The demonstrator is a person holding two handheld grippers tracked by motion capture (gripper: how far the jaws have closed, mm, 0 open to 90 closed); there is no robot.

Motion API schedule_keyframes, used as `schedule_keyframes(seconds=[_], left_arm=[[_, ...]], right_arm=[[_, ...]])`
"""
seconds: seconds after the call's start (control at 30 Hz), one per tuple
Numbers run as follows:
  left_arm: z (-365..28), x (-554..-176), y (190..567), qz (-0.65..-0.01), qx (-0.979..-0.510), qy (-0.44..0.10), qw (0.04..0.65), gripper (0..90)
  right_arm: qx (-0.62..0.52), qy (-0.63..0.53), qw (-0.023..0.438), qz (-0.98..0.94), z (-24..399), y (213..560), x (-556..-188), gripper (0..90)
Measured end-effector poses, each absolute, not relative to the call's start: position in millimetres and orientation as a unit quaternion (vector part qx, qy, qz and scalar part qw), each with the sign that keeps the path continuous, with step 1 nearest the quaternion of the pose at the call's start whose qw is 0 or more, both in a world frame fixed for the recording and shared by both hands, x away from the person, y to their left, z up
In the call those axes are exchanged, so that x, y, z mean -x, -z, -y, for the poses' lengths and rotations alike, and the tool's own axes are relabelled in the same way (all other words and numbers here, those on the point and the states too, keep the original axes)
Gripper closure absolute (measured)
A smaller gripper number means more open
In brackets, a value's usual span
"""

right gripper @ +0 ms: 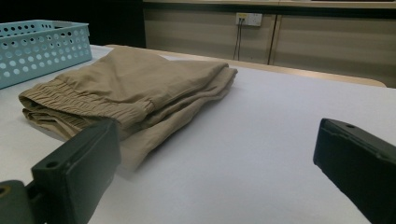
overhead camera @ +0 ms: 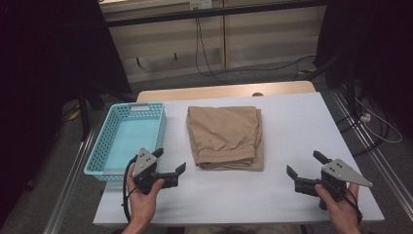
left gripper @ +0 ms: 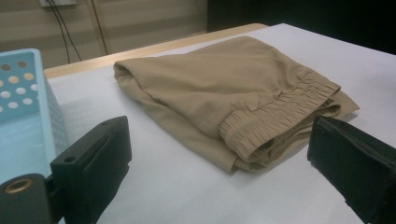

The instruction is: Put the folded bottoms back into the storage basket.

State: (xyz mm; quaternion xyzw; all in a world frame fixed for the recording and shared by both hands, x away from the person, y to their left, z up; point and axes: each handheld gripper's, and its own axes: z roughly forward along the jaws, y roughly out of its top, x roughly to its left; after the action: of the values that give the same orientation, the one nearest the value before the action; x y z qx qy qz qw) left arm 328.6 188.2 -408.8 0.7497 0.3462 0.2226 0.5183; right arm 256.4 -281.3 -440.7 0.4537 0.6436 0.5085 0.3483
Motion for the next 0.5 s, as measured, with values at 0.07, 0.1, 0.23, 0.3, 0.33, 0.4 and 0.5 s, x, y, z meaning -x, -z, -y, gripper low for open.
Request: schedule_keyframes(seconds=[0.07,0.1,0.23,0.3,0.33,0.4,0.5], left_arm=[[-187.0,-329.7,408.7,-0.347,-0.751,-0.215,0.519,6.2],[-184.9,-332.1,409.2,-0.346,-0.753,-0.214,0.516,6.2],[-180.7,-337.3,409.5,-0.350,-0.756,-0.207,0.513,6.2],[-179.5,-340.9,407.6,-0.350,-0.753,-0.207,0.518,6.2],[-178.9,-342.3,406.5,-0.351,-0.752,-0.211,0.516,6.3],[-177.6,-344.0,405.3,-0.358,-0.747,-0.221,0.514,6.2],[-175.5,-347.2,403.2,-0.361,-0.748,-0.218,0.513,5.6]], right_arm=[[-0.453,-0.508,0.348,-0.644,281.3,440.8,-256.5,1.0],[-0.453,-0.509,0.348,-0.644,281.3,440.7,-256.4,1.0],[-0.449,-0.511,0.346,-0.647,280.0,441.0,-257.0,1.1],[-0.446,-0.512,0.346,-0.648,279.3,440.8,-257.1,1.1],[-0.446,-0.512,0.345,-0.648,279.0,440.9,-257.3,1.1],[-0.447,-0.512,0.343,-0.649,279.0,441.0,-257.7,1.1],[-0.447,-0.513,0.341,-0.649,279.0,441.1,-257.8,1.1]])
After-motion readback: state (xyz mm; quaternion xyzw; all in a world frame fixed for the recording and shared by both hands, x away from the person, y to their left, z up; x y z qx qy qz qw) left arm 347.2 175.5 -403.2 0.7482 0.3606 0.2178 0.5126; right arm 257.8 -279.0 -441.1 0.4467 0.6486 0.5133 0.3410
